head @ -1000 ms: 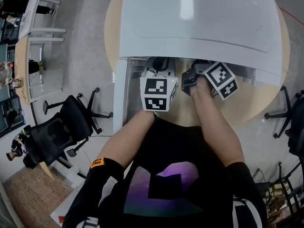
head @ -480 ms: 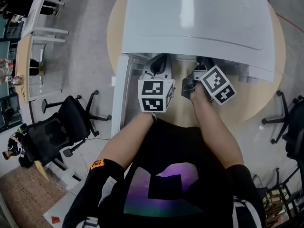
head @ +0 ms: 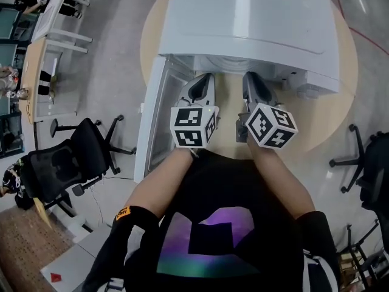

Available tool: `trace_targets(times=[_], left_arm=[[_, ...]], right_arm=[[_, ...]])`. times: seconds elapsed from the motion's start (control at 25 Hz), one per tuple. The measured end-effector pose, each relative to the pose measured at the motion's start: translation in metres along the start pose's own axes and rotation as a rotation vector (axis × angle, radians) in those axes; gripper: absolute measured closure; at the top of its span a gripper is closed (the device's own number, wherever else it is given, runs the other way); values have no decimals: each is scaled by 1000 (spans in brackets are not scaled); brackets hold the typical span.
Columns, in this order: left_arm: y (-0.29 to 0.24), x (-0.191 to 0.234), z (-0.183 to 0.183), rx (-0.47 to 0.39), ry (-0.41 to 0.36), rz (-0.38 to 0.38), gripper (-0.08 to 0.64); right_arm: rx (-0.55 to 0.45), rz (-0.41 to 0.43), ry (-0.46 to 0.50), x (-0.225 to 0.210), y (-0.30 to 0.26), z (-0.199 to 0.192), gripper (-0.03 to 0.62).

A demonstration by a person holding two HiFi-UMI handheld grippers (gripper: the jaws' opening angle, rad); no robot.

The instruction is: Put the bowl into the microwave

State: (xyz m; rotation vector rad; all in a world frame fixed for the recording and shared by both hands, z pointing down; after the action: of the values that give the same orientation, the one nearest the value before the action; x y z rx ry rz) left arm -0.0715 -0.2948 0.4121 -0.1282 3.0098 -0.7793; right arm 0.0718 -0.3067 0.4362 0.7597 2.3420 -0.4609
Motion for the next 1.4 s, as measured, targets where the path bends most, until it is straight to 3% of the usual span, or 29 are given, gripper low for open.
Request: trace_targets(times=[0.28,0.8,1.04,1.4], left_arm=[[41,-7,-10,-18,33,14,512],[100,-24,-34,-12,101,6,512],[120,-34,-51,22,183,-69,512],[137,-43,-46,-10,53,-99,512]], right_arm=[[87,61,245,27,37,0,540],[181,159,399,52,77,-19,540],[188,212,420,57,88,-21,540],[202,229,449,58,110,-25,540]])
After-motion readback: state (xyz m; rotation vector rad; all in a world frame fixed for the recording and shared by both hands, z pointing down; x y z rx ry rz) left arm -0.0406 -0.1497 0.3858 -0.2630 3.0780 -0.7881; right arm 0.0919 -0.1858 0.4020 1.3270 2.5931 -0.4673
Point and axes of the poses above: the fingertips, and each gripper's own axes: y backward along the fingers, x to its left, z out of its top, the point moved 5 cm from there along y, backward along the fingers, and after that the axes turned 13 degrees about z, right-handed, at the moved point
